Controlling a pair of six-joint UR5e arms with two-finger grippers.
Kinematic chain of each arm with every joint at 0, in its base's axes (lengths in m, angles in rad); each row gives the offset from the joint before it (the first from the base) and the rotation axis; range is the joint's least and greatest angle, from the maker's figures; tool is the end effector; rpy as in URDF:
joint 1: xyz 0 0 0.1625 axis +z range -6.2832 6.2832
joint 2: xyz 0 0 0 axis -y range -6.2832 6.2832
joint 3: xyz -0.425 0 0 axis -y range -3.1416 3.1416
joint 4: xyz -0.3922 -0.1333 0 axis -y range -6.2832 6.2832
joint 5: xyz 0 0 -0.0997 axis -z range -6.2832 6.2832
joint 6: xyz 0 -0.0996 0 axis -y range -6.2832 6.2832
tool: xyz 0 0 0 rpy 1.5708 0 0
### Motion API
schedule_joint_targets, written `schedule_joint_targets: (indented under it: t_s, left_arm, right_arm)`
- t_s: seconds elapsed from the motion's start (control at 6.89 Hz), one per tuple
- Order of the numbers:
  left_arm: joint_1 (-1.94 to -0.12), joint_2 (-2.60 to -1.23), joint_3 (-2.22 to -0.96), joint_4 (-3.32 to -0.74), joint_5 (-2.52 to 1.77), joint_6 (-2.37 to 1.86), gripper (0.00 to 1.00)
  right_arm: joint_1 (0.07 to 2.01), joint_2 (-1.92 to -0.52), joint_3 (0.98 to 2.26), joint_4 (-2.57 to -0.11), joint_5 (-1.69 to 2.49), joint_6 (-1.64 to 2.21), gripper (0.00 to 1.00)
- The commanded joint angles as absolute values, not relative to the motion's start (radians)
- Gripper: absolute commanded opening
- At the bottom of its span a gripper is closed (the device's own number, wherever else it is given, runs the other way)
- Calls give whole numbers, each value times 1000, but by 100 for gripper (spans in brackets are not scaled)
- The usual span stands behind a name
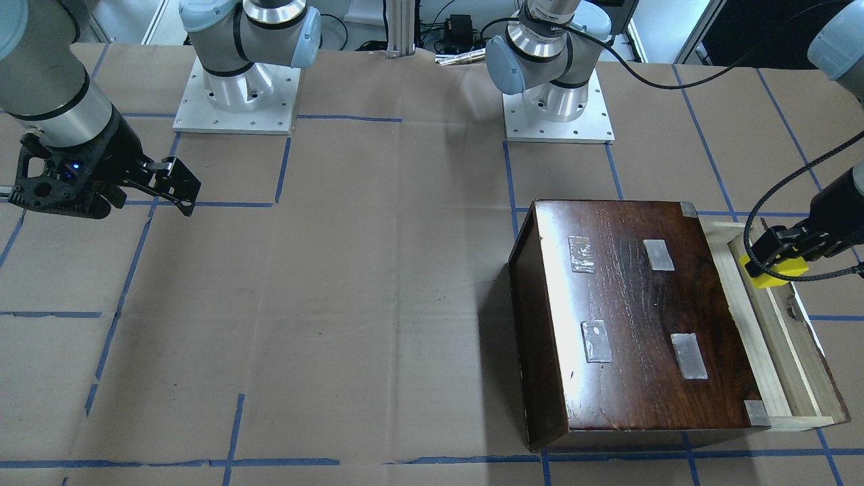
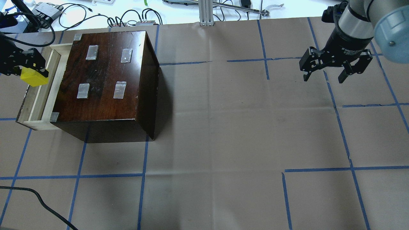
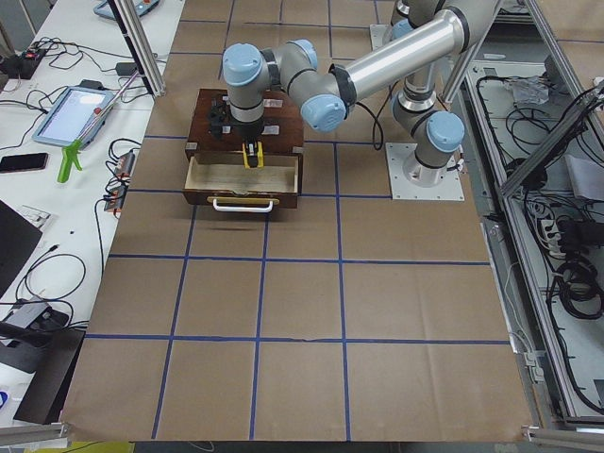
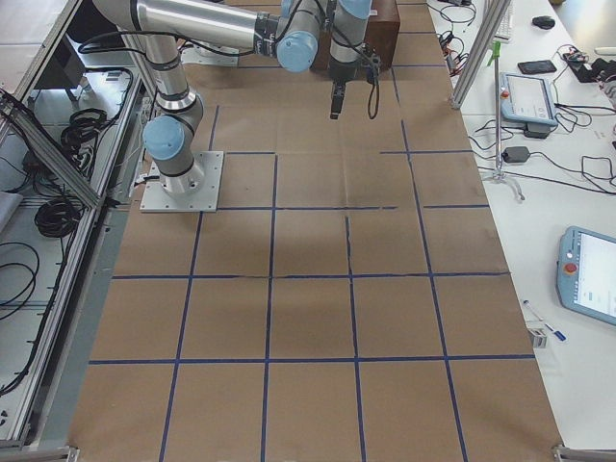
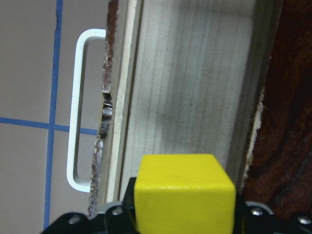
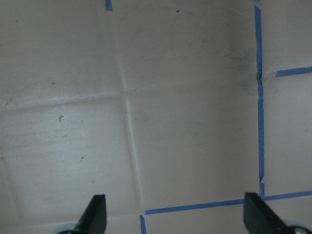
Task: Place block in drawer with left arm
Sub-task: 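Carry the yellow cube with the left gripper over the open drawer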
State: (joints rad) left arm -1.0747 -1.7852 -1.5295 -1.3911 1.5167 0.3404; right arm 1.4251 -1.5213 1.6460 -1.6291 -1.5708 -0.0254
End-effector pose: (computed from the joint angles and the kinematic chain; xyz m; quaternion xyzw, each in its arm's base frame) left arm 0.1527 -0.5736 0.4114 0.0777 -0.9966 0.0140 0.0234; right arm 0.0589 -0.5171 0.4322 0.0601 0.9976 0.0331 0.0028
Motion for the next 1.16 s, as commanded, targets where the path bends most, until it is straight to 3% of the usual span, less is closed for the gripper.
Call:
schedule_joint_targets:
  t_s: [0.0,1.02]
  left_arm:
    - [-1075,-1804,-1532,-1390,1517,328,28]
    - [-1071,-1904,-1532,-1391,1522,337,28]
  right_arm:
    - [1425,-1522,1646,-1629,-1571,-26,100]
    - [1425,-1520,1646,-1629,-1571,-25,100]
